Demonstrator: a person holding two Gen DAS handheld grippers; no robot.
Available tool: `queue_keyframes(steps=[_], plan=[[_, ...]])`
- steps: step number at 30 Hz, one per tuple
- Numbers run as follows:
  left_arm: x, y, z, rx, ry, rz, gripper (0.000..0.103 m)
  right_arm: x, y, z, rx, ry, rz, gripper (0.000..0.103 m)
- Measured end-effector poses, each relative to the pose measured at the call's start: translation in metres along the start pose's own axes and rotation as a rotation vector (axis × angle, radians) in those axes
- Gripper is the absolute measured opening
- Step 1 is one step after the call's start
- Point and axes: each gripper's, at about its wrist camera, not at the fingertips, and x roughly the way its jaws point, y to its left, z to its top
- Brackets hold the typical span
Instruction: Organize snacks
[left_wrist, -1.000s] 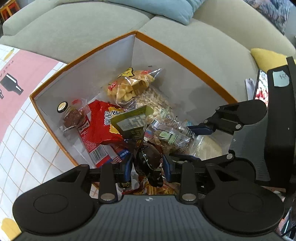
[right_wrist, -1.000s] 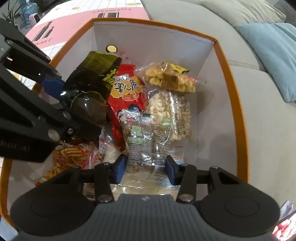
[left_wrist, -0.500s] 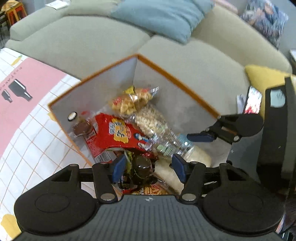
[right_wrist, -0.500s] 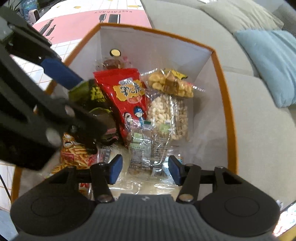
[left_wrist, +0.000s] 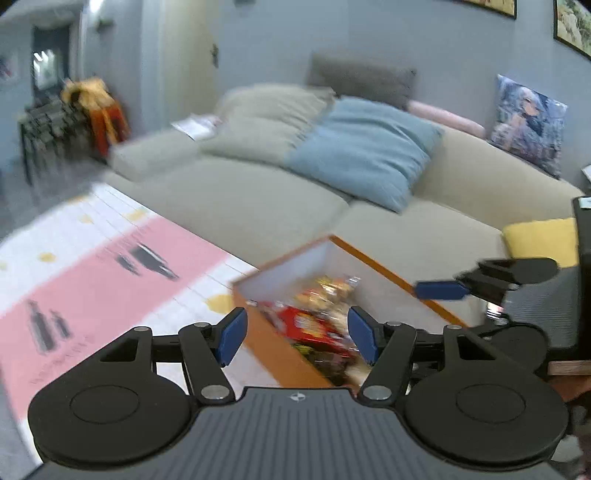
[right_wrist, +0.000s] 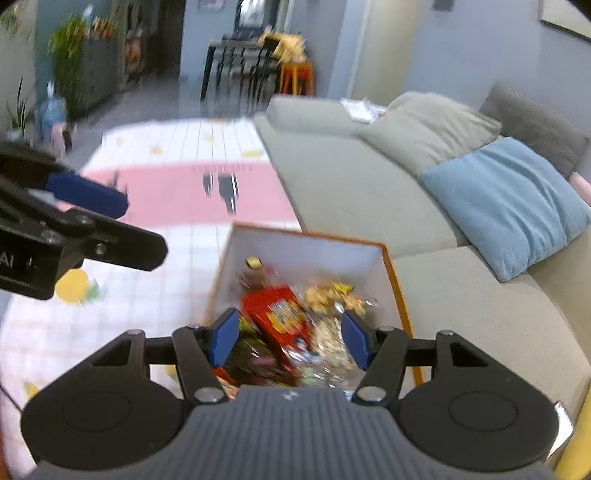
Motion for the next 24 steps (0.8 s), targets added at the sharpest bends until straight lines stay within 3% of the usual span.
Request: queue_keyframes(steps=[4,8,16,24], plan=[[-0.024,-0.001,-0.019,0.022,-0.069,0.107,0.074,-0.024,0.021,-0.010,0.089,-0.028,0.024,0.060],[-0.035,-0.002,-0.038,0.038,-0.091,0.162,0.074,-0.040,0.041,-0.023,0.121,-0.049,-0.001,0.060],[-0.041,0.003,-0.079,-0.057,-0.017,0.219,0.074,-0.061,0.072,-0.053,0.162,-0.106,-0.060,0.060],[-0.033,0.016,-0.103,-0.120,0.060,0.263,0.074,-0.054,0.086,-0.068,0.123,-0.086,-0.105,0.060]])
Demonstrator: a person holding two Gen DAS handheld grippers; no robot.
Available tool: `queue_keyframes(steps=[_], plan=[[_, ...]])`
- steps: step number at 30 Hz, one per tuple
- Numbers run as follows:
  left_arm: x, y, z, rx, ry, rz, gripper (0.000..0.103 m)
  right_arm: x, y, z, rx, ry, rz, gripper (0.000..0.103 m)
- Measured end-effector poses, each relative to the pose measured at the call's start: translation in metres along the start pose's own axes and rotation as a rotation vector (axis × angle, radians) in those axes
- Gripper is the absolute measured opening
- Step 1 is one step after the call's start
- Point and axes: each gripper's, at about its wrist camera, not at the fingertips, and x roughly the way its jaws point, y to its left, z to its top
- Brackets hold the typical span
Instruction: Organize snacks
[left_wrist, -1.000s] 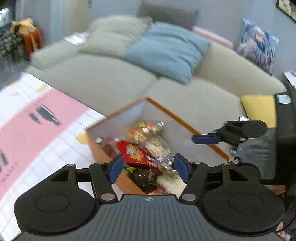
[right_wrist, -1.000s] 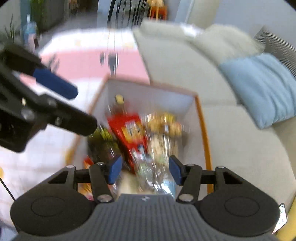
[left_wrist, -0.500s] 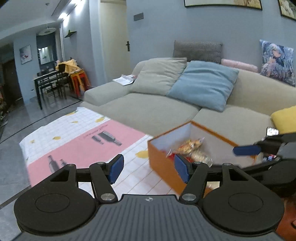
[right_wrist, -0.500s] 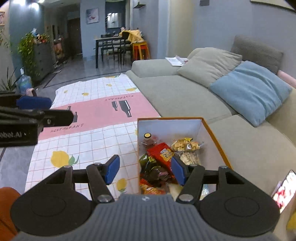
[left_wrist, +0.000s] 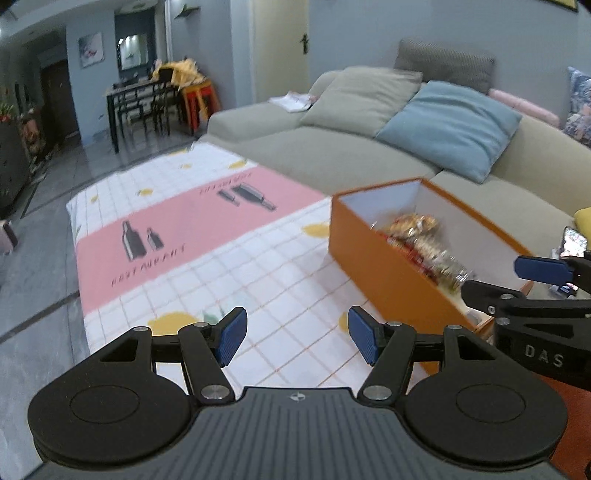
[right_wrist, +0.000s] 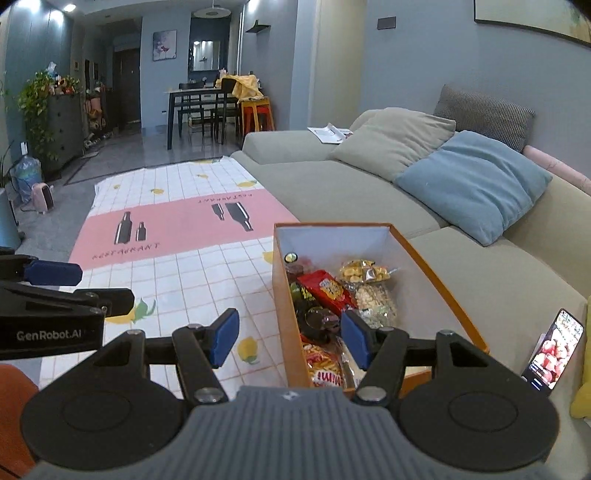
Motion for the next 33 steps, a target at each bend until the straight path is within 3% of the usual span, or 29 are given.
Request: queue_keyframes(steps=[11,33], plan=[[0.018,0.012,-0.018,-0.042,0.094,0.019,0.074,0.027,0.015,-0.014,-0.040,0.107,0.024,0.060],[0.022,0.020,-0.019,-0.085,0.118,0.016,0.074,0.031,0.026,-0.013,-0.078,0.128,0.039,0.060]])
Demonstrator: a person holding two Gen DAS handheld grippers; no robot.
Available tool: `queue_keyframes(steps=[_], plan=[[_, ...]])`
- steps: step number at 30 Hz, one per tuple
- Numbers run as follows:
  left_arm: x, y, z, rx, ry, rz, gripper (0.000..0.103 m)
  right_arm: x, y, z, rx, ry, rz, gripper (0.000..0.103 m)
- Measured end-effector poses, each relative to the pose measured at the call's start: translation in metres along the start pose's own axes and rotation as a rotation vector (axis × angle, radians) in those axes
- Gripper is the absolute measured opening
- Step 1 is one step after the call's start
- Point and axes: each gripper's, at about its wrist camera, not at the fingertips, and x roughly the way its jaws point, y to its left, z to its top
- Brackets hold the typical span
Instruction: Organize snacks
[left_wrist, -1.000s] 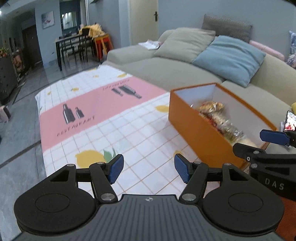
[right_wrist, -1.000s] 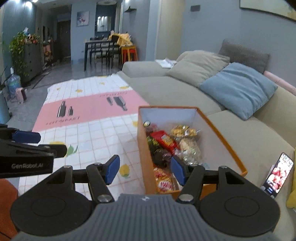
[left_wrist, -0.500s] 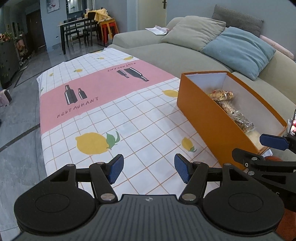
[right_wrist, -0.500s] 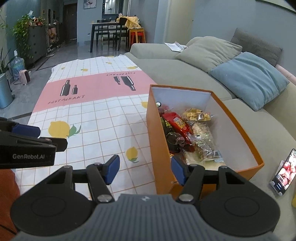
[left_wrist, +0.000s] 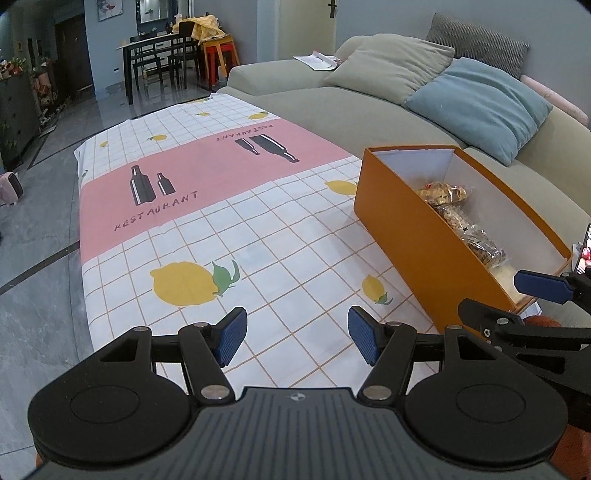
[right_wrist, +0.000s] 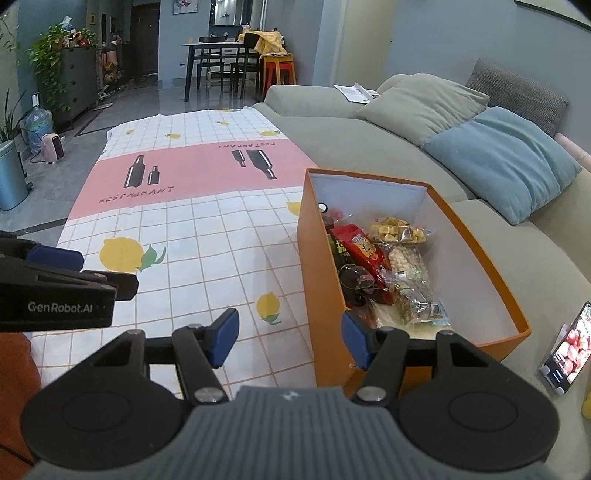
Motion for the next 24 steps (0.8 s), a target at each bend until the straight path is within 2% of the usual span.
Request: queue_keyframes(steps=[24], plan=[[-0.0045,-0.0021,0.0006,-0.007,-0.001,-0.007,0.074,-0.0033,0.0031,-0.0005,-0.016,-0.008,0.007,0.061]])
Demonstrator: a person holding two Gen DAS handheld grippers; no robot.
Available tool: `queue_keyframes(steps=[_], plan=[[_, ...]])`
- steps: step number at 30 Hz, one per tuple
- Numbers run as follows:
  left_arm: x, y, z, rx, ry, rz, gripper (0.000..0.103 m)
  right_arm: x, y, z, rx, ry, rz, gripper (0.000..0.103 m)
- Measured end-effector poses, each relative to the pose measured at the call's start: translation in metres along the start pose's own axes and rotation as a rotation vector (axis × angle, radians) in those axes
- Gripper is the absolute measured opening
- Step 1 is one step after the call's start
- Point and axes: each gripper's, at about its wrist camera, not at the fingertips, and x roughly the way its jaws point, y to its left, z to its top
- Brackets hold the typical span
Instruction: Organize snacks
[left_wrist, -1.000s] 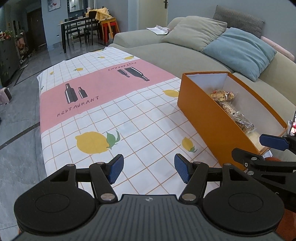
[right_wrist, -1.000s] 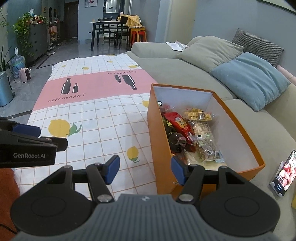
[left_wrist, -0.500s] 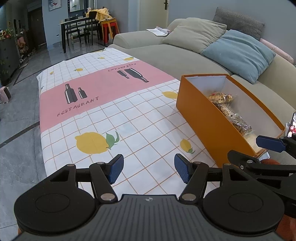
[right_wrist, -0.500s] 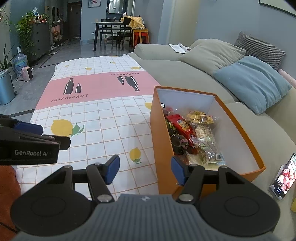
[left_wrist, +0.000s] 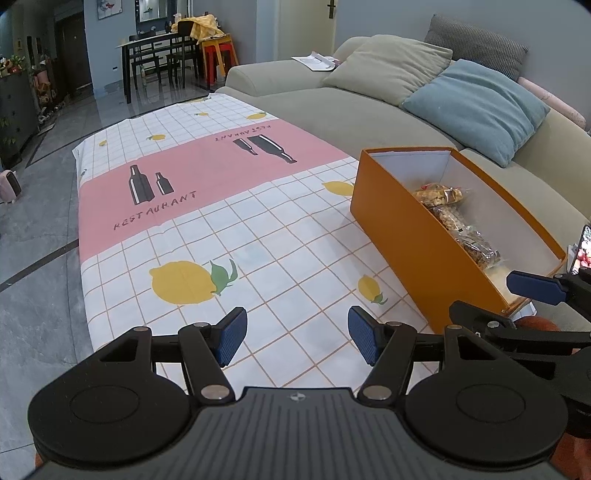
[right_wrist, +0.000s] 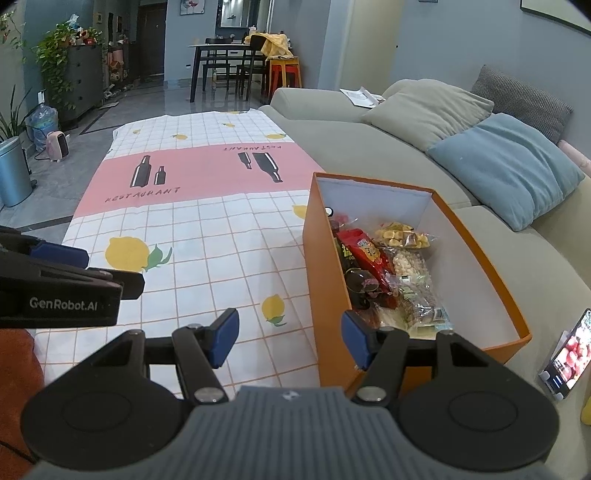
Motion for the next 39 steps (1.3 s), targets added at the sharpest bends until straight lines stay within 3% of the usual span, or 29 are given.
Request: queue_keyframes(steps=[18,39], plan=[[-0.0039,0.0004,-0.0019,-0.008,-0.003,-0.021,0.074,0.0001,0.0019,-0.0016,-0.010,0.005,0.005,0.061],[-0.0055,0.0040,-0.0019,-0.025,0.002,0.016,0.073,-0.0001,0.0019,-0.0018,-0.011,0.005,0.004,0.061]])
